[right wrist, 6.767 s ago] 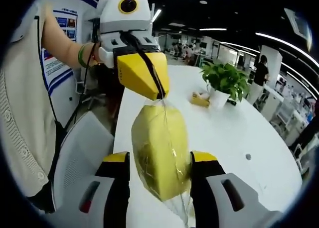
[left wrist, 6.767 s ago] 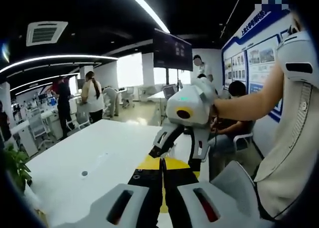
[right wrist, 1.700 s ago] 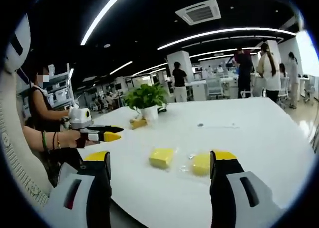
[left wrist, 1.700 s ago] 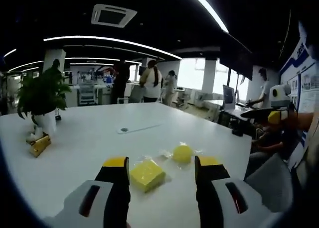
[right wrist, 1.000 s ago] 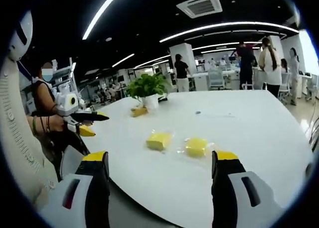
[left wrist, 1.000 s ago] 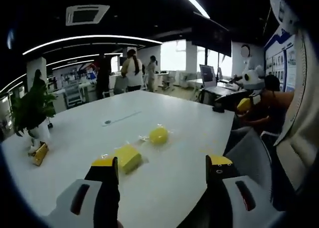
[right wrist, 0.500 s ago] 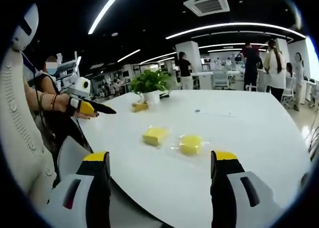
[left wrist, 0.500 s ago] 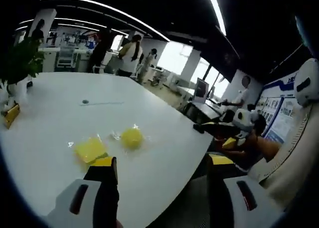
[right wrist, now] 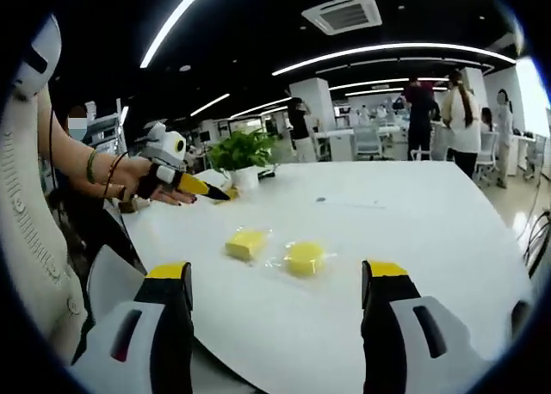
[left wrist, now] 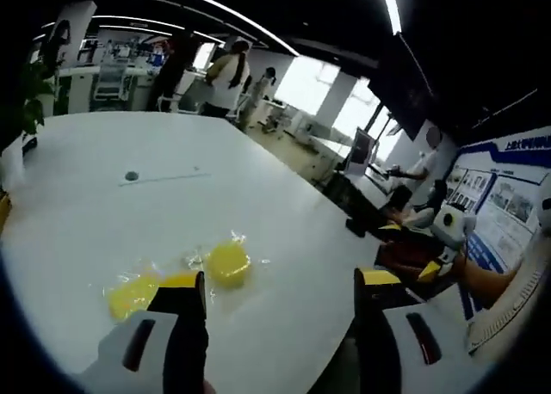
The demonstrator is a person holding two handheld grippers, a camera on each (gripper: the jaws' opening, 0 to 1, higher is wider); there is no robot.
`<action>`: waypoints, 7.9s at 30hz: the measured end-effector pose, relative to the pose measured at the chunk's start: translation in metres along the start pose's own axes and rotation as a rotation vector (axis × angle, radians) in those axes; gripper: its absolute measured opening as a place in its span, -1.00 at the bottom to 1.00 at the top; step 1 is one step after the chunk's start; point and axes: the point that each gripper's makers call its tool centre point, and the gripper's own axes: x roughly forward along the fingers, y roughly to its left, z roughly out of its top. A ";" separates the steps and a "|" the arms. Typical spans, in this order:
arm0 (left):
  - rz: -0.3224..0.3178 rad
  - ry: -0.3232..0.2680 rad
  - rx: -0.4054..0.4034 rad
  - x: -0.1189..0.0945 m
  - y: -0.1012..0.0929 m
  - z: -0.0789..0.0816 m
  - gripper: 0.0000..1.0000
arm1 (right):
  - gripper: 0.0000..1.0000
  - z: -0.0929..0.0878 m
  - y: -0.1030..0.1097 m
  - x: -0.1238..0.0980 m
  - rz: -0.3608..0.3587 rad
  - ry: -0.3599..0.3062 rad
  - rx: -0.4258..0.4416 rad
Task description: Compare the silicone blocks by pressing each to a similar depth, holding the contact briefly, and releasing to observe deformation and rebound differences across the visible hardness samples.
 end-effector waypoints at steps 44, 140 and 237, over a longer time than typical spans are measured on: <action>0.202 -0.052 -0.651 0.153 0.148 -0.032 -0.13 | 0.34 -0.029 -0.069 0.008 -0.034 0.179 0.078; 0.042 -0.241 0.360 -0.042 -0.015 0.054 -1.00 | 0.43 0.020 0.057 -0.005 0.023 0.125 -0.231; -0.232 -0.236 0.582 -0.129 -0.091 0.107 -1.00 | -0.73 0.098 0.169 0.174 0.688 0.345 -0.576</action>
